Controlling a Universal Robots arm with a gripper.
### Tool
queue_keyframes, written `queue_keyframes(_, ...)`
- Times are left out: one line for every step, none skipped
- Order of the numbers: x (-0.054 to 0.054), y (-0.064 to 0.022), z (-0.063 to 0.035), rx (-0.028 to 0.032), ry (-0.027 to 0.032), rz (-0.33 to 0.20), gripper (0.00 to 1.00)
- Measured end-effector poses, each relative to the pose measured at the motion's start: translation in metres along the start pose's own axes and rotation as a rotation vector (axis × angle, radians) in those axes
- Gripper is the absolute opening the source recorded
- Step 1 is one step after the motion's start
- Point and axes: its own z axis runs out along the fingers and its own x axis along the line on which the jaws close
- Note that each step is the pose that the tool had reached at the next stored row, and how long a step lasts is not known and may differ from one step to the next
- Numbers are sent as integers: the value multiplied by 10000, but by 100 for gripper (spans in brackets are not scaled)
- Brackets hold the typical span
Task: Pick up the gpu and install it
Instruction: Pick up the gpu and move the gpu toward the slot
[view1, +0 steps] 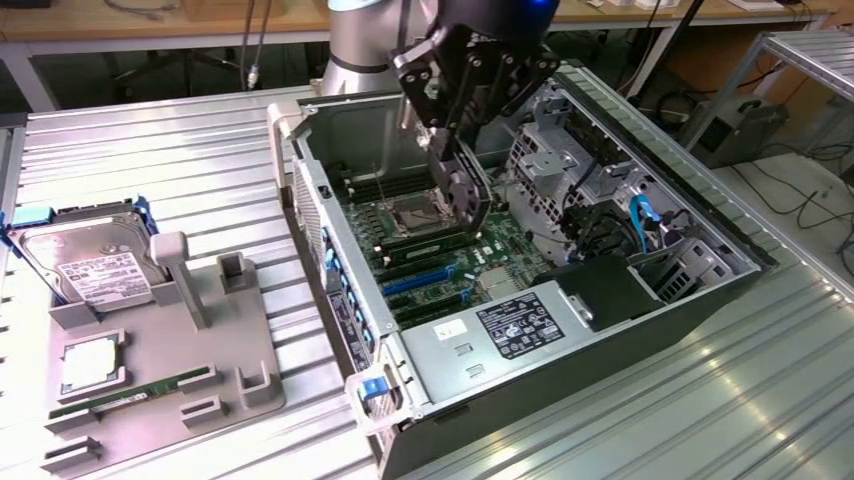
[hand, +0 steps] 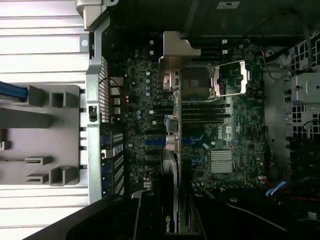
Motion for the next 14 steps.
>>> queue_keyframes(-46, 1, 16, -1, 7, 0, 26)
queue_keyframes(-99, 2, 36, 0, 19, 1, 26)
queue_keyframes(-145, 3, 55, 0, 31, 3, 26)
queue_keyframes(-211, 5, 83, 1, 47, 4, 26)
queue_keyframes(-255, 7, 102, 1, 56, 5, 26)
queue_keyframes(-343, 11, 140, 1, 70, 6, 26)
queue_keyframes(-405, 16, 166, 3, 77, 6, 26)
queue_keyframes(-458, 22, 189, 5, 83, 6, 26)
queue_keyframes(-517, 31, 215, 8, 88, 8, 26)
queue_keyframes(-564, 41, 236, 11, 91, 8, 26)
queue_keyframes(-598, 68, 265, 17, 93, 8, 26)
queue_keyframes(-606, 102, 290, 32, 92, 9, 26)
queue_keyframes(-606, 130, 313, 50, 93, 8, 26)
queue_keyframes(-606, 145, 333, 55, 93, 7, 26)
